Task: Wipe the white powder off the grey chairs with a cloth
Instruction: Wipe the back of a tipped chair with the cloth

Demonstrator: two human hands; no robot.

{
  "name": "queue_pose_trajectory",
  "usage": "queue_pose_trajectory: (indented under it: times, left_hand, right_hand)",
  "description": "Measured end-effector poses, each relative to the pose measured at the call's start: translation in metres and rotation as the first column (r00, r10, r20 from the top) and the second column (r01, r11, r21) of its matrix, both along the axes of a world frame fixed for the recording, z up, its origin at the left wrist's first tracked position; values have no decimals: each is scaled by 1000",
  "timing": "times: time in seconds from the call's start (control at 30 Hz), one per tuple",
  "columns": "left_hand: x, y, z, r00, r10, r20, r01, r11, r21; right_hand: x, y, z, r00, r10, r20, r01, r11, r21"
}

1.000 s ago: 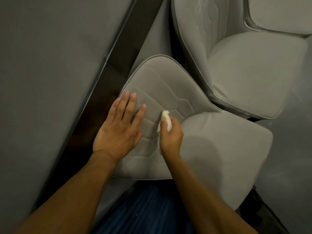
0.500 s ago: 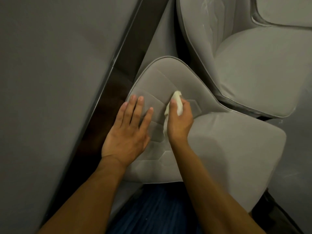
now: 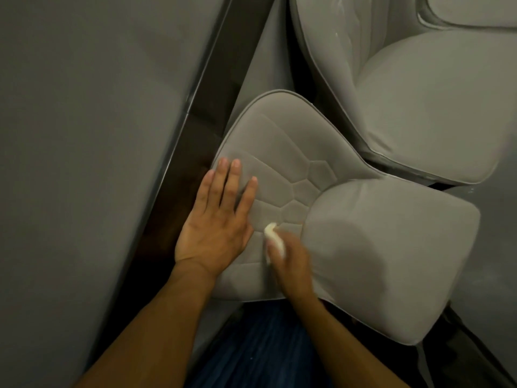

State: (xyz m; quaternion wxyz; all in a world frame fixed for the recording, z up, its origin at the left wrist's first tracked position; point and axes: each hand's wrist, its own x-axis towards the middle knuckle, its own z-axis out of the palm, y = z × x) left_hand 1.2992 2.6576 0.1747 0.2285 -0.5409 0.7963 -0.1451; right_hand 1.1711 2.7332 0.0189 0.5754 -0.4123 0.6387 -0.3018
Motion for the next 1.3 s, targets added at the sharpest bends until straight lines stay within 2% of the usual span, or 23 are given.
queue_pose_trajectory:
  times: [0.03, 0.17, 0.23, 0.33, 0.43, 0.47, 0.6, 0.67, 0.77, 0.87, 0.93, 1.03, 1.1, 1.17, 1.3]
  left_hand:
    - [0, 0, 0, 1000, -4, 4, 4, 1000, 0]
    - [-1, -1, 2, 1000, 5, 4, -5, 1000, 8]
    - [-2, -1, 2, 1000, 7, -3, -7, 1000, 4]
    - [-2, -1, 2, 1000, 5, 2, -5, 1000, -5]
    - [-1, -1, 3, 1000, 9, 8, -9, 1000, 1]
    - [-1, -1, 2, 1000, 10, 6, -10, 1000, 0]
    - [-1, -1, 3, 1000, 7, 13, -7, 1000, 6]
    - [0, 0, 3, 1000, 7, 7, -7, 1000, -4]
    - [0, 0, 4, 1000, 9, 13, -9, 1000, -3]
    - [0, 0, 4, 1000, 8, 24, -8, 1000, 1]
    - [0, 0, 4, 1000, 8, 25, -8, 1000, 1]
    - [0, 1, 3, 1000, 9, 24, -9, 1000, 3]
    - [-1, 1, 3, 1000, 9, 14, -9, 1000, 3]
    - [-1, 1, 3, 1000, 9, 8, -9, 1000, 4]
    - [-1, 2, 4, 1000, 8, 20, -8, 1000, 5]
  right_hand:
    - [3, 16, 0, 998, 60, -10, -60, 998, 17]
    - [-6, 18, -14, 987, 134, -91, -118, 980, 163]
    - [-13, 8, -13, 983, 120, -142, -104, 988, 112]
    - [-8, 2, -6, 992, -7, -129, -1, 998, -62]
    - [9, 8, -4, 990, 12, -142, -27, 994, -106]
    - [11, 10, -9, 988, 13, -155, -23, 998, -62]
    - [-6, 19, -45, 981, 114, -159, -63, 953, 298]
    - [-21, 17, -56, 981, 108, -162, -47, 939, 340]
    - [-23, 12, -53, 975, 80, -207, -42, 983, 179]
    - [-5, 20, -32, 985, 88, -151, -100, 992, -71]
    - [0, 27, -29, 980, 96, -176, -109, 992, -65]
    - [-9, 26, -51, 964, 184, -190, -152, 973, 173]
    - [-20, 17, -57, 954, 238, -184, -201, 959, 201]
    - [-25, 14, -50, 959, 235, -160, -220, 970, 109]
    - [-19, 41, -14, 967, 242, -78, -253, 950, -186]
